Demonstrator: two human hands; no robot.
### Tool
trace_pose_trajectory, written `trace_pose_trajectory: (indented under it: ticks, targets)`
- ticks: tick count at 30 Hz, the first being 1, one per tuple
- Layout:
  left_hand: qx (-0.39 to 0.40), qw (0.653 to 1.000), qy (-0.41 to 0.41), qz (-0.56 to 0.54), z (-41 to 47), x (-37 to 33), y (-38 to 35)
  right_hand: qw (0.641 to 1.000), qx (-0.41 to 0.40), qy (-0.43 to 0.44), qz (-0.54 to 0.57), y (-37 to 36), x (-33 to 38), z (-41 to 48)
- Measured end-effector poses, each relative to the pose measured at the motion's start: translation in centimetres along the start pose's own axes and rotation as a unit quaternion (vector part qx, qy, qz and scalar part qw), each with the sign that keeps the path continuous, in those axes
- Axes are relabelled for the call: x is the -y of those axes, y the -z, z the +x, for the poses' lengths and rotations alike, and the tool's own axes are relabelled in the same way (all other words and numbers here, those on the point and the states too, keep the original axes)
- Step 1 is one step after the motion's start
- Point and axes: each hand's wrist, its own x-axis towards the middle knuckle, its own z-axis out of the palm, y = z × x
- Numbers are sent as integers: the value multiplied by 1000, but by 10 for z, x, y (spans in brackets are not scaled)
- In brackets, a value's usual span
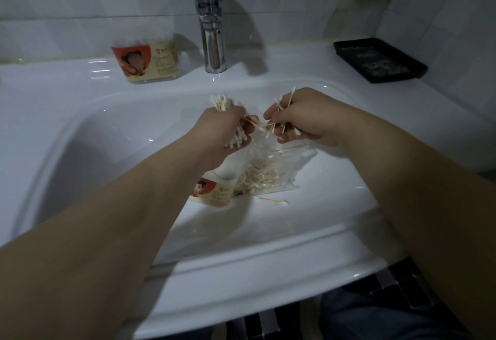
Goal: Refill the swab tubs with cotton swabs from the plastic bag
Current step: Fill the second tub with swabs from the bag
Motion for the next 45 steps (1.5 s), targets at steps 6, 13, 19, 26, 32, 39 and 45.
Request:
trace_pose_trajectory:
  ticks: [6,13,19,26,32,39,45]
  targets:
    - [-7,999,-5,47,0,4,-2,1000,4,-6,-25,1,-3,3]
    - [31,986,-39,156,0,10,-2,999,16,8,-32,1,-3,3]
    - [18,979,-71,192,2,9,0,999,26,19,-25,-3,-2,0]
    - [83,982,-32,168,1,11,1,999,-19,40,24,-3,1,-1]
    - [100,974,-49,199,-1,9,2,999,1,43,-7,-3,1,-3]
    - [62,978,-48,195,4,7,1,998,-55,36,7,-3,0,2]
    - [36,987,-32,156,4,8,-1,987,-155,33,-7,7,-3,12]
